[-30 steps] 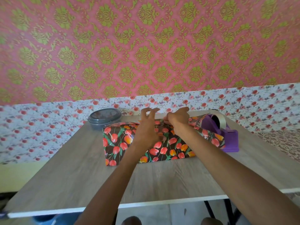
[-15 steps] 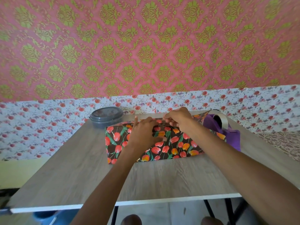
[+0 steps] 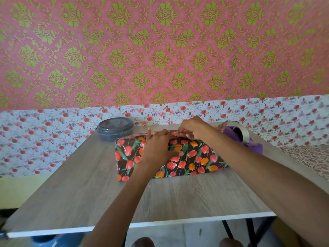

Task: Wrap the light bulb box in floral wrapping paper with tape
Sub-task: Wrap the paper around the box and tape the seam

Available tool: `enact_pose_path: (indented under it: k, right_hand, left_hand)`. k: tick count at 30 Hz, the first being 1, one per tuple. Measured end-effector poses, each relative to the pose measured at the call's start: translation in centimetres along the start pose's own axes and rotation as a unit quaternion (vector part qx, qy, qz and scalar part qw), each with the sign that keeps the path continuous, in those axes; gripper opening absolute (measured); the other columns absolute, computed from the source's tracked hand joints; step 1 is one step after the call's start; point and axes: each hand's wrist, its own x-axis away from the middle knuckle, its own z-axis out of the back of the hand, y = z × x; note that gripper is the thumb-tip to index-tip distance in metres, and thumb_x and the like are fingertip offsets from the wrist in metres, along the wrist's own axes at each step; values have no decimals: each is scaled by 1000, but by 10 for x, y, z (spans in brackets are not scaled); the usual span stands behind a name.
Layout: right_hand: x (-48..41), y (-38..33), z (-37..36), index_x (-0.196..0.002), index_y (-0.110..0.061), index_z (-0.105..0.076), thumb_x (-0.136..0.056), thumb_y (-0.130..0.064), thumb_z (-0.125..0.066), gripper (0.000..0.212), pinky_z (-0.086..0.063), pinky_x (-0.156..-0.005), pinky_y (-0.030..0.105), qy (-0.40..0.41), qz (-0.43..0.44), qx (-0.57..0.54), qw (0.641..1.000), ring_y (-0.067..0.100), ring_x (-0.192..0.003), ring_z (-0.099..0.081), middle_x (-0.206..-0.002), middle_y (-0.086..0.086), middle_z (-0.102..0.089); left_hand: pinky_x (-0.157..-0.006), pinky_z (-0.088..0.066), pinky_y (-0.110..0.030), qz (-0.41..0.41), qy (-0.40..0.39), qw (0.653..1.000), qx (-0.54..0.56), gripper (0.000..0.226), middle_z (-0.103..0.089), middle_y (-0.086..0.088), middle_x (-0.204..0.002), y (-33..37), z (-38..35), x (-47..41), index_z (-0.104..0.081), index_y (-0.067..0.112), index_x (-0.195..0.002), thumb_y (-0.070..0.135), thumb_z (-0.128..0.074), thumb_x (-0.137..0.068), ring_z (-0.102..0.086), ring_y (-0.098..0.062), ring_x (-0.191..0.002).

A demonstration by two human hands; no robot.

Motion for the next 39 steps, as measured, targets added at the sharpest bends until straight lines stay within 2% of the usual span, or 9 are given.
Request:
enact_pose_path:
  k: [3, 5, 13, 19, 25, 29, 34, 37, 39]
  right_hand:
    - [1, 0, -1, -102, 6, -62, -88, 5, -64, 14, -34, -29, 15, 6, 5, 3, 1000, 7, -31, -54, -53, 8, -64]
    - [2, 0, -1, -98, 5, -62, -88, 5, -65, 11, -37, -30, 15, 10, 9, 5, 1000, 7, -29, -52, -57, 9, -64]
    - [-1, 2, -1, -86, 5, -59, -83, 13, -67, 12, -56, -45, 25, -5, 2, -57, 998, 14, -44, -61, -64, 12, -60]
    - [-10, -2, -5, -74, 0, -63, -86, -7, -73, 17, -46, -44, 15, 12, 7, 62, 998, 8, -47, -55, -66, 7, -66]
    - [-10, -12, 1, -62, -11, -54, -96, -32, -62, 41, -21, -33, 12, -49, -35, 233, 971, 3, -36, -28, -47, -7, -42]
    - [-6, -10, 3, -51, -11, -42, -99, -45, -52, 59, -20, -31, 13, -29, -39, 307, 950, 6, -23, -22, -32, -5, -34]
    - [-4, -11, 5, -56, -14, -42, -96, -54, -48, 58, -20, -32, 13, -77, -58, 349, 932, 5, -26, -21, -44, -7, -33]
    - [-4, -12, 14, -66, -12, -51, -99, -39, -54, 43, -21, -31, 10, -112, -51, 348, 929, 2, -27, -26, -39, -8, -41]
    - [-5, -11, 23, -74, -8, -56, -98, -23, -59, 28, -24, -31, 10, -119, -40, 306, 944, 2, -28, -31, -41, -6, -50]
  left_hand:
    - [-121, 0, -53, 7, 2, 1000, 14, 66, -57, 6, -125, 0, 1, 0, -57, 30, -132, 66, -66, -77, -56, -18, -120]
    - [-120, 1, -53, 8, 3, 1000, 16, 65, -57, 7, -125, 1, 1, 0, -59, 30, -131, 65, -67, -77, -55, -18, -120]
    - [-121, 0, -54, 9, 4, 1000, 18, 65, -58, 7, -121, 2, 2, 1, -59, 29, -130, 65, -67, -77, -57, -18, -117]
    - [-121, -2, -56, 13, 2, 1000, 16, 68, -57, 6, -128, 3, 3, 2, -55, 31, -136, 64, -67, -77, -56, -18, -121]
    - [-120, -2, -57, 13, -2, 1000, 12, 67, -56, 5, -131, 6, 4, 5, -54, 31, -136, 63, -66, -79, -54, -19, -123]
    - [-121, 0, -56, 17, -2, 1000, 11, 65, -57, 5, -131, 7, 6, 3, -55, 30, -135, 62, -66, -79, -55, -19, -123]
    - [-121, -2, -55, 20, 2, 1000, 5, 69, -62, 7, -119, 6, 7, 2, -54, 36, -133, 68, -66, -74, -60, -18, -113]
    - [-122, 0, -49, 44, 12, 998, 38, 66, -66, 7, -111, 6, 5, 2, -54, 31, -123, 66, -72, -71, -64, -18, -106]
    - [-123, -1, -46, 58, 16, 997, 57, 66, -68, 7, -101, 6, 3, 3, -43, 26, -114, 61, -77, -70, -65, -19, -101]
